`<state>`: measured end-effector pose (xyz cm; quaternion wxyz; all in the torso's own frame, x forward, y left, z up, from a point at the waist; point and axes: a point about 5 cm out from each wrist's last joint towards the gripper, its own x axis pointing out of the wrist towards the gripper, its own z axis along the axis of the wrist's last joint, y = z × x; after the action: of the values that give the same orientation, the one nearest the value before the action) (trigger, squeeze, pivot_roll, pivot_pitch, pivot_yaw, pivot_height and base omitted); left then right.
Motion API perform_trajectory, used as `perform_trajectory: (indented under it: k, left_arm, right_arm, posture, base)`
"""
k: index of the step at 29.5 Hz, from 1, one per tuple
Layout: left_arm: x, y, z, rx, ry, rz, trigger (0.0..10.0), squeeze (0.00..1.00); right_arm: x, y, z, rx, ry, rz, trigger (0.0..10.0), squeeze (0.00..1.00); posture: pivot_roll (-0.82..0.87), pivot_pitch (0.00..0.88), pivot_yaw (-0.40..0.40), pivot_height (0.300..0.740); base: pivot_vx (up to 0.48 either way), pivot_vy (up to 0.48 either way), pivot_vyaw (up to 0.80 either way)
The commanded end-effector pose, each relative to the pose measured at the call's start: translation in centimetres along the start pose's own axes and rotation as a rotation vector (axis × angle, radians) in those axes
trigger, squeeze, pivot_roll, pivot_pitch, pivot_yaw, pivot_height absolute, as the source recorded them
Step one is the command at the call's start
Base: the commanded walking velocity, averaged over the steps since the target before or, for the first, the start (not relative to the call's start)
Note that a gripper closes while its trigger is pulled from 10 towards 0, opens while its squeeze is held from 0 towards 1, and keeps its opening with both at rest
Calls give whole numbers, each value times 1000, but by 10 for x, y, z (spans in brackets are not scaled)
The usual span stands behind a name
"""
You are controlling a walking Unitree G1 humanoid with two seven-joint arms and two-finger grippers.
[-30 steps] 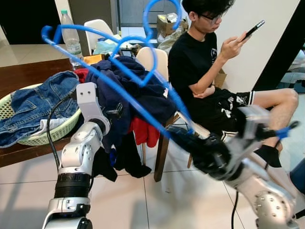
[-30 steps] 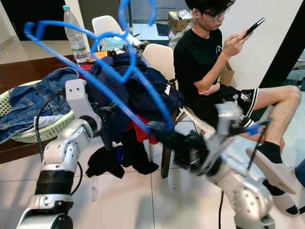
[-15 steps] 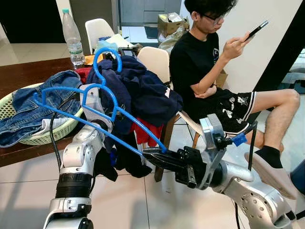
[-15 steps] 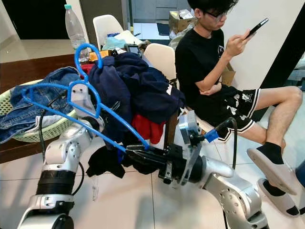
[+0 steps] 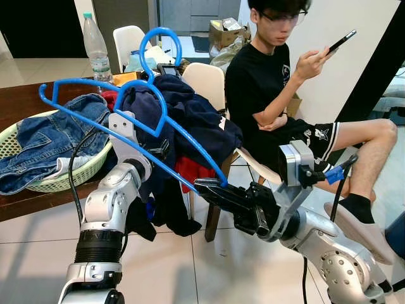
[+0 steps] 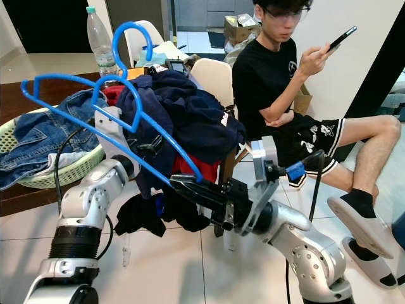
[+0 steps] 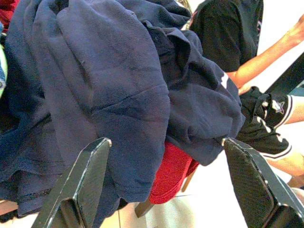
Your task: Hang hanger
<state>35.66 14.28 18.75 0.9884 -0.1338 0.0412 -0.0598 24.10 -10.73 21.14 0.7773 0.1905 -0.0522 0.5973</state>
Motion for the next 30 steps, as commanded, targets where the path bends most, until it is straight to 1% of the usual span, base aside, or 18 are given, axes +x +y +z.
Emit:
perform_trajectory:
  k: [1, 2, 3, 5, 9, 13, 15, 16, 17, 18, 19, 20, 21, 23, 27, 28, 29, 30]
  left_arm:
    - [0, -6, -2, -15, 13, -20, 10000, 0]
    - [0, -6, -2, -15, 11, -21, 10000, 0]
    - [0, -6, -2, -15, 11, -21, 10000, 0]
    - [0, -6, -1, -16, 8, -24, 10000, 0]
    - [1, -8, 0, -19, 4, -30, 10000, 0]
    - [1, -9, 1, -20, 3, -33, 10000, 0]
    - [1, -9, 1, -21, 3, -35, 10000, 0]
    - [1, -10, 1, -21, 3, -36, 10000, 0]
    - [1, -10, 1, -21, 3, -36, 10000, 0]
    - [1, -10, 0, -21, 4, -36, 10000, 0]
    - [1, -10, 0, -21, 4, -36, 10000, 0]
    - [1, -10, 0, -22, 4, -38, 10000, 0]
    - [1, -10, 0, -22, 4, -38, 10000, 0]
    - [0, -11, -1, -22, 6, -40, 10000, 0]
    - [0, -11, -1, -22, 6, -42, 10000, 0]
    - [0, -11, -1, -22, 7, -43, 10000, 0]
    - [0, -12, -2, -21, 8, -44, 10000, 0]
    - [0, -12, -2, -21, 8, -44, 10000, 0]
  right_arm:
    - [1, -3, -1, -14, 12, -23, 10000, 0]
    - [2, -7, -5, -24, 40, -54, 10000, 0]
    - [2, -7, -5, -24, 40, -54, 10000, 0]
    - [3, -13, -9, -38, 70, -104, 10000, 0]
    - [3, -17, -8, -41, 71, -140, 10000, 0]
    - [4, -18, -6, -38, 55, -145, 10000, 0]
    - [4, -18, -3, -34, 37, -141, 10000, 0]
    - [4, -15, 1, -27, 2, -122, 10000, 0]
    - [4, -15, 1, -27, 2, -122, 10000, 0]
    - [5, -13, 4, -22, -26, -104, 10000, 0]
    - [5, -13, 4, -22, -26, -104, 10000, 0]
    - [4, -10, 11, -12, -76, -73, 10000, 0]
    - [4, -10, 11, -12, -76, -73, 10000, 0]
    - [4, -8, 17, -13, -123, -56, 10000, 0]
    - [4, -11, 16, -21, -110, -79, 10000, 0]
    - [5, -14, 14, -27, -88, -103, 10000, 0]
    - [5, -18, 8, -36, -42, -138, 10000, 0]
    - [5, -18, 8, -36, -42, -138, 10000, 0]
  posture:
    - [101, 35, -9, 740]
    - [101, 36, -10, 740]
    - [101, 36, -10, 740]
    - [96, 33, -11, 740]
    - [95, 33, -11, 740]
    - [95, 33, -11, 740]
    - [96, 33, -12, 740]
    - [94, 32, -11, 740]
    - [94, 32, -11, 740]
    - [94, 32, -11, 740]
    - [94, 32, -11, 740]
    - [94, 32, -11, 740]
    - [94, 32, -11, 740]
    - [93, 31, -12, 740]
    - [93, 31, -12, 740]
    - [93, 32, -13, 740]
    - [92, 35, -12, 740]
    - [92, 35, -12, 740]
  base:
    - [0, 0, 0]
    - [0, 0, 0]
    - [0, 0, 0]
    - [0, 0, 0]
    - [0, 0, 0]
    - [0, 0, 0]
    - [0, 0, 0]
    - [0, 0, 0]
    - [0, 0, 0]
    - [0, 0, 0]
    - [0, 0, 0]
    - [0, 0, 0]
    - [0, 0, 0]
    - [0, 0, 0]
    - [0, 0, 0]
    - [0, 0, 0]
    - [0, 0, 0]
    - [0, 0, 0]
